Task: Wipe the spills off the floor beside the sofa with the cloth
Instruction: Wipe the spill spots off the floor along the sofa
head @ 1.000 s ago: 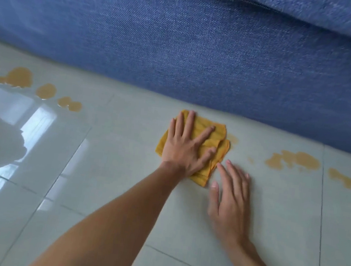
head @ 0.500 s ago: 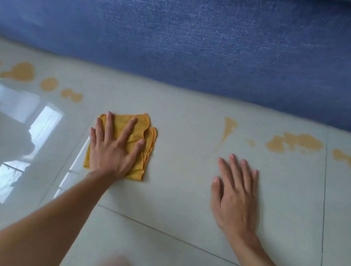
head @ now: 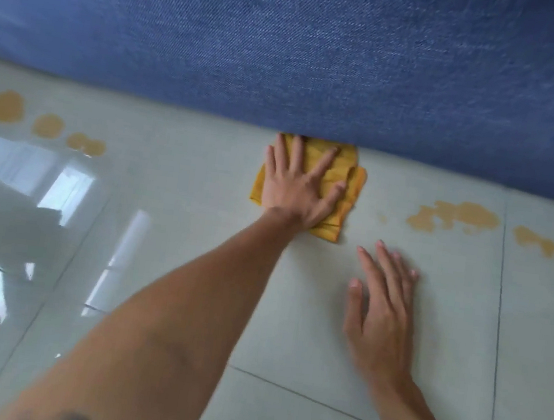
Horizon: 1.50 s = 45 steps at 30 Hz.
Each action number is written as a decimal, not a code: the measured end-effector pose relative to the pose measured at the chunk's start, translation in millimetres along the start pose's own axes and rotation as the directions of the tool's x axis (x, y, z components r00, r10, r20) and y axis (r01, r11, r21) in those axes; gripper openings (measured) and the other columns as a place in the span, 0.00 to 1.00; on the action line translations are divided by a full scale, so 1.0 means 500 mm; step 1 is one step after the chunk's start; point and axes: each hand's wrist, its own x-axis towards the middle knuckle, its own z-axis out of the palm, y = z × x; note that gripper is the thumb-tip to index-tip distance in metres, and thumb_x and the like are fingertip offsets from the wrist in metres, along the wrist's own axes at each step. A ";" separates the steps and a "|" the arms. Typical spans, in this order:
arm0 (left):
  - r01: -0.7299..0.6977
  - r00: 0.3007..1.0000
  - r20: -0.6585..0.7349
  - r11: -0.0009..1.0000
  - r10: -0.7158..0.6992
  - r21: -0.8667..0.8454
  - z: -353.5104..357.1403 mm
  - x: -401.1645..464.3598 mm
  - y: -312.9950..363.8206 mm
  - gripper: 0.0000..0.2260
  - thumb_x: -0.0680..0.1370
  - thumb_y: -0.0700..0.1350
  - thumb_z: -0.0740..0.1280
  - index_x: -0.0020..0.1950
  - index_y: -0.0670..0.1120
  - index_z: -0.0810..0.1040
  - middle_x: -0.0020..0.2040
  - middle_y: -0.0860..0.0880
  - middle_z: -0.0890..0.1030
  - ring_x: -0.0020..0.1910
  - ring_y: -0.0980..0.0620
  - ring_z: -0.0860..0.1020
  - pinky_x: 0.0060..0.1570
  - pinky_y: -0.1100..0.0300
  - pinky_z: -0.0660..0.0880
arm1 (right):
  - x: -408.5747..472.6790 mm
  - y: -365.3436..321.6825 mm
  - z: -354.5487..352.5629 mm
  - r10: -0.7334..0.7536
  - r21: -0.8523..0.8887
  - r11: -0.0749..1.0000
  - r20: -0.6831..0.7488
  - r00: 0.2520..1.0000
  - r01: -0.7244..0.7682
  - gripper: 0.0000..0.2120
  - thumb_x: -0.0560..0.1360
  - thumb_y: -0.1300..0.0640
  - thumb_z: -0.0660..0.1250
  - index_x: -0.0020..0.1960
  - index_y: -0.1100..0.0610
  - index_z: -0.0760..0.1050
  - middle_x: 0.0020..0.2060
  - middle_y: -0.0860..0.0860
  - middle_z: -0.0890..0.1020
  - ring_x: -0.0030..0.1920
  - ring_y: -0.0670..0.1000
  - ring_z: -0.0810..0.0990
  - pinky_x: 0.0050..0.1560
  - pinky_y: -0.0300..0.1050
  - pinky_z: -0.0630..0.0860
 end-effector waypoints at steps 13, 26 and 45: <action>0.017 0.999 -0.049 0.999 -0.015 0.039 0.038 -0.349 -0.129 0.30 0.76 0.71 0.51 0.77 0.66 0.56 0.82 0.42 0.52 0.79 0.35 0.53 0.76 0.39 0.51 | -0.058 0.109 -0.091 0.246 -0.397 0.897 0.081 0.966 -0.195 0.25 0.79 0.45 0.52 0.73 0.49 0.70 0.75 0.57 0.70 0.76 0.62 0.65 0.75 0.70 0.55; 0.245 0.969 -0.044 0.969 -0.244 0.036 0.006 -0.091 -0.153 0.31 0.76 0.71 0.45 0.79 0.65 0.50 0.82 0.42 0.46 0.79 0.34 0.46 0.77 0.39 0.44 | -0.063 0.121 -0.075 0.234 -0.433 0.882 0.062 0.970 -0.185 0.24 0.81 0.46 0.53 0.76 0.48 0.66 0.77 0.55 0.66 0.78 0.61 0.62 0.76 0.69 0.52; -0.400 0.916 0.051 0.916 0.398 0.042 0.083 -0.296 0.275 0.30 0.76 0.71 0.49 0.78 0.65 0.55 0.82 0.41 0.49 0.79 0.33 0.49 0.76 0.37 0.49 | -0.092 0.269 -0.204 0.399 -0.316 0.861 -0.070 0.914 -0.399 0.23 0.79 0.48 0.55 0.72 0.52 0.72 0.75 0.57 0.71 0.75 0.62 0.66 0.75 0.68 0.57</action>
